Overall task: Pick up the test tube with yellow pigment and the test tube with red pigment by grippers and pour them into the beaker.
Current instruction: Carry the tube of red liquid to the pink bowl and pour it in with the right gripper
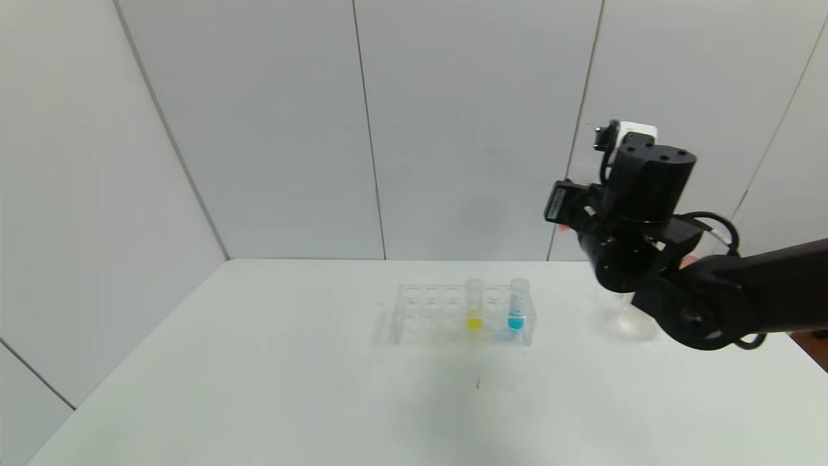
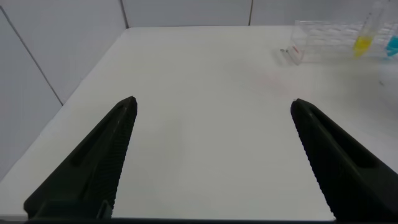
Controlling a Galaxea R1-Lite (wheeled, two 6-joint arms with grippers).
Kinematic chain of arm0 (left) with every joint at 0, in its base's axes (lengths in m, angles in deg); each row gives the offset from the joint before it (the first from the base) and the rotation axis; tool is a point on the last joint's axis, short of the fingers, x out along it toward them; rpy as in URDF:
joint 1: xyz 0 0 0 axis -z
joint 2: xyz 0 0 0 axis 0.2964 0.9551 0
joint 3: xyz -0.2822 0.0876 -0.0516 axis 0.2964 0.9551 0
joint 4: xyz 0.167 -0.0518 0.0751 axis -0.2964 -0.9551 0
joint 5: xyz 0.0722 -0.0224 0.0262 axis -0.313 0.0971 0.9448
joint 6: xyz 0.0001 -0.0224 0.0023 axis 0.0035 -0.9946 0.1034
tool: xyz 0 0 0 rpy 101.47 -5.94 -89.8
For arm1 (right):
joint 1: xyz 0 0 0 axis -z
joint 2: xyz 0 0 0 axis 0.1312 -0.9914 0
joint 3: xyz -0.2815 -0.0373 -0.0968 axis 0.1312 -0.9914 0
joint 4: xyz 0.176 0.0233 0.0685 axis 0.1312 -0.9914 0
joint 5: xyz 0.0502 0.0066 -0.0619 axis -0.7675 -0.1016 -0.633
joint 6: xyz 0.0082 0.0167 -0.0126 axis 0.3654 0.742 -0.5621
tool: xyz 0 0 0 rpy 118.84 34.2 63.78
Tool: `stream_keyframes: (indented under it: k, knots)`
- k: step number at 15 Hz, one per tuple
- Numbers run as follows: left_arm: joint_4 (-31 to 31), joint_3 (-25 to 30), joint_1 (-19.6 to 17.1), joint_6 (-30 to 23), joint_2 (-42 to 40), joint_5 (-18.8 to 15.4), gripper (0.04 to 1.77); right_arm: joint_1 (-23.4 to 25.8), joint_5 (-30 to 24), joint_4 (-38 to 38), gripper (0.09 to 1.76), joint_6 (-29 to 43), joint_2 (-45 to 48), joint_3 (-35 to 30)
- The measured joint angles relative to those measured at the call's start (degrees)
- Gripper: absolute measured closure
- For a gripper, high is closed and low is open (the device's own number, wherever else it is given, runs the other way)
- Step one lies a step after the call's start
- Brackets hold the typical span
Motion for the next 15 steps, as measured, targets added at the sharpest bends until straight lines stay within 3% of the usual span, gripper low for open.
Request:
stream_keyframes:
  k: [7,11,15]
  knots:
    - [0.0,0.0,0.0,0.0,0.0,0.0,0.05,26.97,-27.16,14.56,1.32,-6.61,5.42,-16.88]
    - [0.0,0.0,0.0,0.0,0.0,0.0,0.05,40.48,-48.93,16.73,1.32,-13.9,3.36,-18.74]
    - [0.0,0.0,0.0,0.0,0.0,0.0,0.05,48.34,-67.3,16.88,1.32,-24.08,0.91,-18.58]
